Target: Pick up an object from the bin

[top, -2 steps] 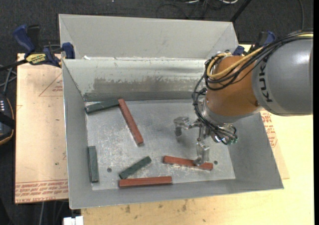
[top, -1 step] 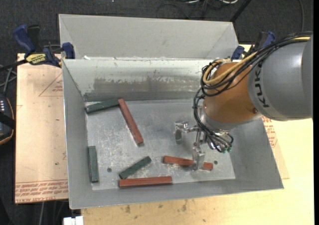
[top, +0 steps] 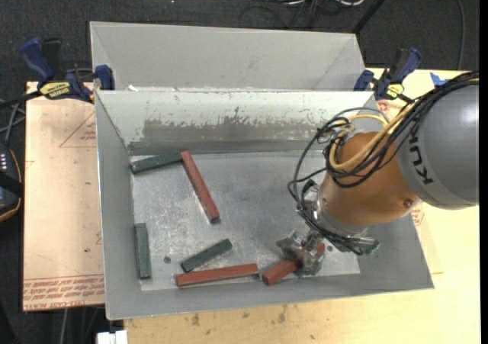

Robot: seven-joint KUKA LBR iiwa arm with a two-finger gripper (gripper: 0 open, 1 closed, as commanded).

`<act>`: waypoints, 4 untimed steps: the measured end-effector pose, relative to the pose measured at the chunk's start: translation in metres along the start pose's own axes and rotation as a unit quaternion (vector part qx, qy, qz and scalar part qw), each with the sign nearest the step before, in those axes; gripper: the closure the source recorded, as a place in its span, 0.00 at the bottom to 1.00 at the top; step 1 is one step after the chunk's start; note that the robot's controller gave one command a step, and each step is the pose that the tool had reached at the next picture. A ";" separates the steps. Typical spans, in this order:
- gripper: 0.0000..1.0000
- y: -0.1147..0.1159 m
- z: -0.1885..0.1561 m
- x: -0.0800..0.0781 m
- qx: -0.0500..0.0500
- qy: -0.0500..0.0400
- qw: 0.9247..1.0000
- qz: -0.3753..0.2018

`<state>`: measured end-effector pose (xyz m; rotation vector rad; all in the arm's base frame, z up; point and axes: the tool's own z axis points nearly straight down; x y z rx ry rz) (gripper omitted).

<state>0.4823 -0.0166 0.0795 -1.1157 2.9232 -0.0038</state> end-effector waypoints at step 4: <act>1.00 -0.024 -0.062 -0.015 0.002 0.000 0.994 -0.111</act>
Offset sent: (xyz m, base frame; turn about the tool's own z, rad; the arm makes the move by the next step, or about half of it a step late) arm 0.0655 -0.0173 0.0935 -0.1961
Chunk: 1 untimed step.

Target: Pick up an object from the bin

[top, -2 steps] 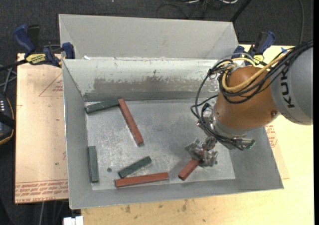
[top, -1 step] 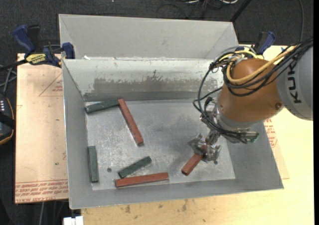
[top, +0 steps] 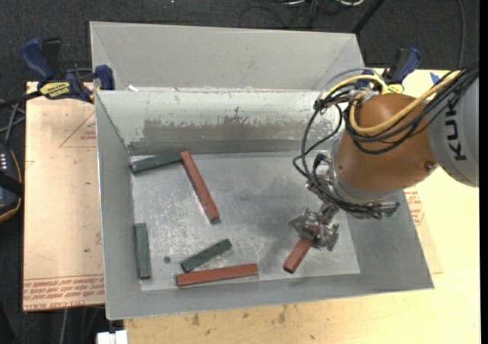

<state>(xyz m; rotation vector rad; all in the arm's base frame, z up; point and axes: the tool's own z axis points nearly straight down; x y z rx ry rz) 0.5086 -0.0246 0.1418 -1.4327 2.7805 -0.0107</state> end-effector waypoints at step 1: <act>1.00 0.002 -0.123 0.027 -0.005 0.003 1.000 -0.024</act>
Offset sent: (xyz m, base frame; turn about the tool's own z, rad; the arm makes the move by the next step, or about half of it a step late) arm 0.0000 0.0000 0.0000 0.0000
